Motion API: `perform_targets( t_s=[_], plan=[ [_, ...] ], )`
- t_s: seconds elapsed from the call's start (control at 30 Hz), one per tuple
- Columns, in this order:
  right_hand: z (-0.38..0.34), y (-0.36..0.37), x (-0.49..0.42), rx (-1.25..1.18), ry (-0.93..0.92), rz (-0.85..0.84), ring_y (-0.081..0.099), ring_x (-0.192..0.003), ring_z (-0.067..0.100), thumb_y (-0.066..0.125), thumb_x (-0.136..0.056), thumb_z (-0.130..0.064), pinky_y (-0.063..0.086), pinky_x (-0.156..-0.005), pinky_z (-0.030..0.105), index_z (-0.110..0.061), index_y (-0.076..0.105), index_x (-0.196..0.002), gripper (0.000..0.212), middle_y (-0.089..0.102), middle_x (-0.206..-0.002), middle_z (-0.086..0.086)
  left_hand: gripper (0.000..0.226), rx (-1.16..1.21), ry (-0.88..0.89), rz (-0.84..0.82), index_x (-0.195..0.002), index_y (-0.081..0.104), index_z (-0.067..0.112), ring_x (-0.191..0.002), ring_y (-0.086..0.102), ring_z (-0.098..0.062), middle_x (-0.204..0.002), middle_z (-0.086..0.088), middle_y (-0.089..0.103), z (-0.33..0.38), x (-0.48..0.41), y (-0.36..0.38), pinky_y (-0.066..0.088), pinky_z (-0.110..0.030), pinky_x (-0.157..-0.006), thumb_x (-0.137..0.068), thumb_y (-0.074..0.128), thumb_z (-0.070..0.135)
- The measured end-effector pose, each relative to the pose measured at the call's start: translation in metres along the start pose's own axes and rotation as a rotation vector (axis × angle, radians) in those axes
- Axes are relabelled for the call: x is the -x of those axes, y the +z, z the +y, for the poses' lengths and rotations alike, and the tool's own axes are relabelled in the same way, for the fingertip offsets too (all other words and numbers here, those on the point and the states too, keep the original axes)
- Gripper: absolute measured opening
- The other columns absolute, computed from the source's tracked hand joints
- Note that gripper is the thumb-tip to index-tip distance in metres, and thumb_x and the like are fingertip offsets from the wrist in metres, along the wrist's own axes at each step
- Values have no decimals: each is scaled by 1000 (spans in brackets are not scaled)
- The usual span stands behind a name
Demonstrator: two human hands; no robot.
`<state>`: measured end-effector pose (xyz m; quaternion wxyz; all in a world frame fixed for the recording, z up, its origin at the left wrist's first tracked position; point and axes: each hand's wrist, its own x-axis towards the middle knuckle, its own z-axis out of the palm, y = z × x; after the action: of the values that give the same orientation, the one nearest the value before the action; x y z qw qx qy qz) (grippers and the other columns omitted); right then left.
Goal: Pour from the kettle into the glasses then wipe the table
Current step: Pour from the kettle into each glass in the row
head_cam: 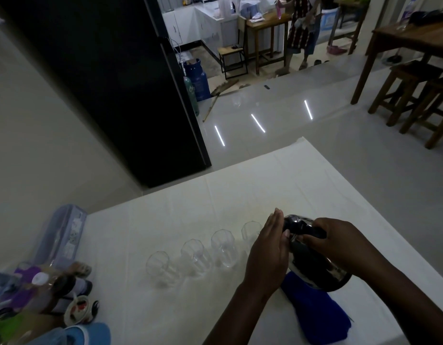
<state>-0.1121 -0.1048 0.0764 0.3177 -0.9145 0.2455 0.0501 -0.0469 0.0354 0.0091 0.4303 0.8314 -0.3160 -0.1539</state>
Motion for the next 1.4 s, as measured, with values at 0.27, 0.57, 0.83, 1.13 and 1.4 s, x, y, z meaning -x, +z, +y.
perform_targets(
  t_s=[0.27,0.57,0.83,1.13,1.4],
  plan=[
    [-1,0,1,-36,-2,-13,55,-65,4,62,-82,-36,38,-55,19,-31,54,-78,10,57,-69,-13,71,10,-3,-10,-149,18,24,-141,12,3,-156,11,20,0,1,-2,18,-24,-116,-89,10,61],
    [9,9,9,-108,0,34,50,-62,-1,61,-84,-33,31,-52,14,-35,50,-73,16,52,-65,-16,67,-48,22,-40,-149,19,23,-141,8,5,-156,12,17,1,0,0,15,-22,-116,-91,11,56],
    [33,24,15,-249,48,136,53,-64,3,62,-84,-28,36,-53,19,-25,60,-78,7,57,-66,-12,68,-155,94,-90,-149,19,19,-144,7,-3,-157,5,18,6,-9,9,13,-27,-117,-92,8,54],
    [68,37,10,-400,75,241,55,-59,13,63,-84,-29,36,-51,22,-19,58,-72,16,59,-62,-1,72,-298,149,-125,-149,20,17,-145,5,-9,-158,2,15,10,-25,29,12,-26,-116,-89,5,54],
    [103,56,-20,-585,78,234,56,-65,13,61,-86,-25,38,-52,22,-27,53,-70,17,59,-68,-4,53,-393,121,-152,-149,17,11,-146,7,-16,-158,-5,14,2,-33,43,16,-32,-118,-102,26,34]
  ],
)
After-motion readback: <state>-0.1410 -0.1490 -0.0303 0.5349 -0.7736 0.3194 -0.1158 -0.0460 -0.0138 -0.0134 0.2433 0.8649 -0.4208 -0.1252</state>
